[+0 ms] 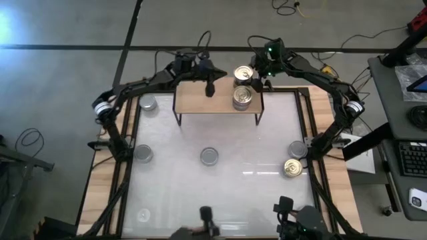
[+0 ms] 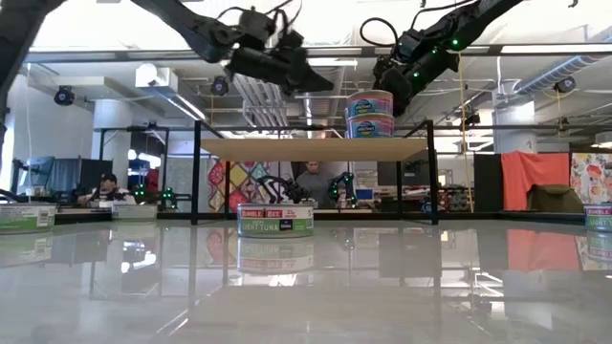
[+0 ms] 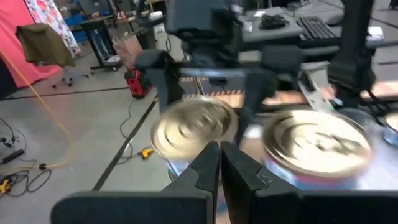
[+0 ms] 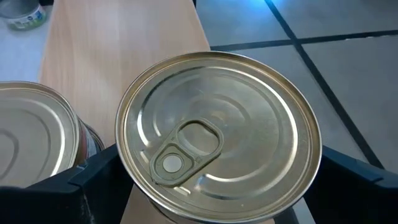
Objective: Stack canned seafood by type on shelf
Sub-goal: Stack the blue tuna can on top of the blue tuna can on the shelf
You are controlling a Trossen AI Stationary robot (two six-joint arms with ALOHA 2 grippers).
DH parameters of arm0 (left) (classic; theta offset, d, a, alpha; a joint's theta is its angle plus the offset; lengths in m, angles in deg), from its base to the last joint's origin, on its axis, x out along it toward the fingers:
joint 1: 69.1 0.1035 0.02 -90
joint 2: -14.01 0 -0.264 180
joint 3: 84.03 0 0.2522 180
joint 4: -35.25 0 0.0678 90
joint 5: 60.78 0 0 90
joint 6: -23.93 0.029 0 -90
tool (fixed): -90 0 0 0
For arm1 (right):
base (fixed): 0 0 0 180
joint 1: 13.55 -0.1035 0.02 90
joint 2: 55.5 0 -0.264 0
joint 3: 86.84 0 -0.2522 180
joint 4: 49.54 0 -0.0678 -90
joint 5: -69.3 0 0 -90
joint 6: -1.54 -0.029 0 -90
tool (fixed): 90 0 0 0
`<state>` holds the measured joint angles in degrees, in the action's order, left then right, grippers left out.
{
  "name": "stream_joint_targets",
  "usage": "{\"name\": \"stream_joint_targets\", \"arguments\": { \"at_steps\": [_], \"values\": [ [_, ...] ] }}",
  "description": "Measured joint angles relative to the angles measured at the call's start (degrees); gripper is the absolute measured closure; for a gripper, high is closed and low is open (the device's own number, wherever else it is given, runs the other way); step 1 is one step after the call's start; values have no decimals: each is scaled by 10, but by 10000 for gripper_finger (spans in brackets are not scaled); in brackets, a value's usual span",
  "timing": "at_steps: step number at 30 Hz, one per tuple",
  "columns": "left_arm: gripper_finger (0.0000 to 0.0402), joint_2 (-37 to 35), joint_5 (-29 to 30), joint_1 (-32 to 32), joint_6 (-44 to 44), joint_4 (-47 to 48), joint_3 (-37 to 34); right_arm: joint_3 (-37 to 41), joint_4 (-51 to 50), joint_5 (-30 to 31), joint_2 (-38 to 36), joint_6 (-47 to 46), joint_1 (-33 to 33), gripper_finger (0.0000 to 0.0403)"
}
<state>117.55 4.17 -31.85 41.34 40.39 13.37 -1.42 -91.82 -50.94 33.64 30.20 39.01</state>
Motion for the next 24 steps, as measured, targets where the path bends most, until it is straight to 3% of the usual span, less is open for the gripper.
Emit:
{"name": "stream_joint_targets", "arguments": {
  "at_steps": [9,24],
  "values": [
    [401,115,-21,2,-8,51,151,1,-1,0,9,7,0,35],
    [401,209,-46,-6,-34,67,246,3,0,-4,10,4,0,35]
  ]
}}
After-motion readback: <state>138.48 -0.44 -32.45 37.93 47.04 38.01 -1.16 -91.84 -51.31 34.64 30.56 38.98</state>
